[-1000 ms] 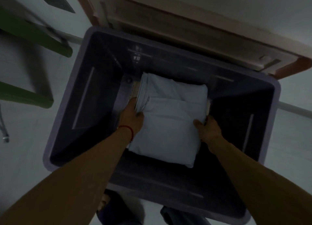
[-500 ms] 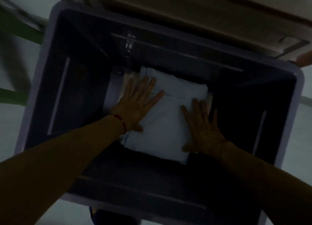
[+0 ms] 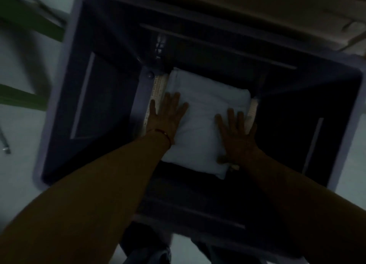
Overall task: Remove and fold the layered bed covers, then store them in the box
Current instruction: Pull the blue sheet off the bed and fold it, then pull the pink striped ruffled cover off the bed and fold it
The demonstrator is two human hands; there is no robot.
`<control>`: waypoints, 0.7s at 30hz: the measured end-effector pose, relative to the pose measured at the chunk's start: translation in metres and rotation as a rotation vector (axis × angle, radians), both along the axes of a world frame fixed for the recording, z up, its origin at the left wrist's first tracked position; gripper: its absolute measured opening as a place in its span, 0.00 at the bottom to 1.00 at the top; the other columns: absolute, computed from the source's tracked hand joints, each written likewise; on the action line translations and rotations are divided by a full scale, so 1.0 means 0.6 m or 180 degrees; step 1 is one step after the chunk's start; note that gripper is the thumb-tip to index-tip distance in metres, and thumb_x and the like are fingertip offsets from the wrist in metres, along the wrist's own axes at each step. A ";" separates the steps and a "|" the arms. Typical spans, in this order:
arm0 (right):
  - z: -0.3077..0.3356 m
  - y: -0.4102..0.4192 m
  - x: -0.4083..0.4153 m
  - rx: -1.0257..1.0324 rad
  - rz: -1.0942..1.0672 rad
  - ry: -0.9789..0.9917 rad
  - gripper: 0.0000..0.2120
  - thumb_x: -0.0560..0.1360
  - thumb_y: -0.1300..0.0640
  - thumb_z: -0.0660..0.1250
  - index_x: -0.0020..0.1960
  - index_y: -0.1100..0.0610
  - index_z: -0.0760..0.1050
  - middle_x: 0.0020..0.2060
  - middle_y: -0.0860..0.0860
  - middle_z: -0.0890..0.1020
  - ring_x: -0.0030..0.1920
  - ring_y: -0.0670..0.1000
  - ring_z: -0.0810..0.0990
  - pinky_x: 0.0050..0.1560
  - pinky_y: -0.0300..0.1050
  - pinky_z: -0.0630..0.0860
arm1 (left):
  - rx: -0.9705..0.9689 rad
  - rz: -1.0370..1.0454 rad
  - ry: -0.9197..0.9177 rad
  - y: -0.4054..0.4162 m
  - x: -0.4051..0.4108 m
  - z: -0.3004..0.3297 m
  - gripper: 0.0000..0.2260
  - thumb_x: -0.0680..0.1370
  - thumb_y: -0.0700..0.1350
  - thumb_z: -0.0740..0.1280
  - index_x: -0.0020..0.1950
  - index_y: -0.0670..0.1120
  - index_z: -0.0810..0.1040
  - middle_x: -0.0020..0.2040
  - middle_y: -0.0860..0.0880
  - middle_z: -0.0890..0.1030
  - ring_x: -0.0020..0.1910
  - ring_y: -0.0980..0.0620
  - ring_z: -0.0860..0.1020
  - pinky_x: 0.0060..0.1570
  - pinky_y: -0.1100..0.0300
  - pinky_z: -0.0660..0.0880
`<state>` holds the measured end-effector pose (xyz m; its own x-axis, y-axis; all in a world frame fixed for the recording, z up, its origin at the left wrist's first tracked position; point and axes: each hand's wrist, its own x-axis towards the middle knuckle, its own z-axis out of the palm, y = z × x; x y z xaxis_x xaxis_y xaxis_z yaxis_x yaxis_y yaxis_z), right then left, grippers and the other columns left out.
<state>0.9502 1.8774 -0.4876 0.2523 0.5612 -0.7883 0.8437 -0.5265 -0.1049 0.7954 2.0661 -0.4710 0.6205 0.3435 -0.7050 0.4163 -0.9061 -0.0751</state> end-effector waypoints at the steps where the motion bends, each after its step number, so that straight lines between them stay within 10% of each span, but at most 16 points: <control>1: 0.026 -0.007 -0.008 0.0094 -0.0101 0.0117 0.65 0.68 0.29 0.71 0.75 0.46 0.21 0.77 0.55 0.25 0.78 0.64 0.30 0.72 0.80 0.44 | -0.0091 0.0056 -0.0087 -0.010 -0.013 0.031 0.50 0.76 0.64 0.67 0.79 0.54 0.31 0.80 0.45 0.31 0.80 0.42 0.37 0.76 0.34 0.43; 11: 0.589 -0.001 -0.126 0.1719 -0.0965 0.0643 0.31 0.77 0.39 0.58 0.77 0.50 0.66 0.76 0.55 0.68 0.73 0.60 0.70 0.68 0.65 0.72 | -0.0292 0.2066 -0.1873 -0.074 -0.153 0.625 0.30 0.69 0.43 0.61 0.72 0.42 0.74 0.67 0.39 0.77 0.64 0.36 0.77 0.55 0.40 0.79; 14: 0.726 0.009 -0.152 0.2029 -0.0782 0.0978 0.30 0.77 0.36 0.56 0.73 0.51 0.70 0.72 0.54 0.72 0.70 0.58 0.73 0.68 0.61 0.73 | -0.0154 0.2361 -0.2348 -0.091 -0.172 0.780 0.27 0.66 0.39 0.65 0.66 0.38 0.78 0.59 0.37 0.80 0.56 0.37 0.80 0.49 0.45 0.81; 21: 1.076 0.078 -0.302 0.2535 0.0121 0.1532 0.19 0.78 0.50 0.66 0.66 0.56 0.76 0.60 0.50 0.80 0.60 0.50 0.78 0.62 0.35 0.68 | 0.0716 0.3882 -0.3097 -0.198 -0.319 1.093 0.25 0.74 0.47 0.61 0.71 0.46 0.75 0.68 0.43 0.76 0.68 0.42 0.73 0.69 0.51 0.71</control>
<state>0.7689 1.9240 0.1578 -0.0314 0.9828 -0.1822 0.6306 -0.1220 -0.7665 0.6042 1.9470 0.1845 0.0701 0.9940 -0.0845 0.8255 -0.0103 0.5643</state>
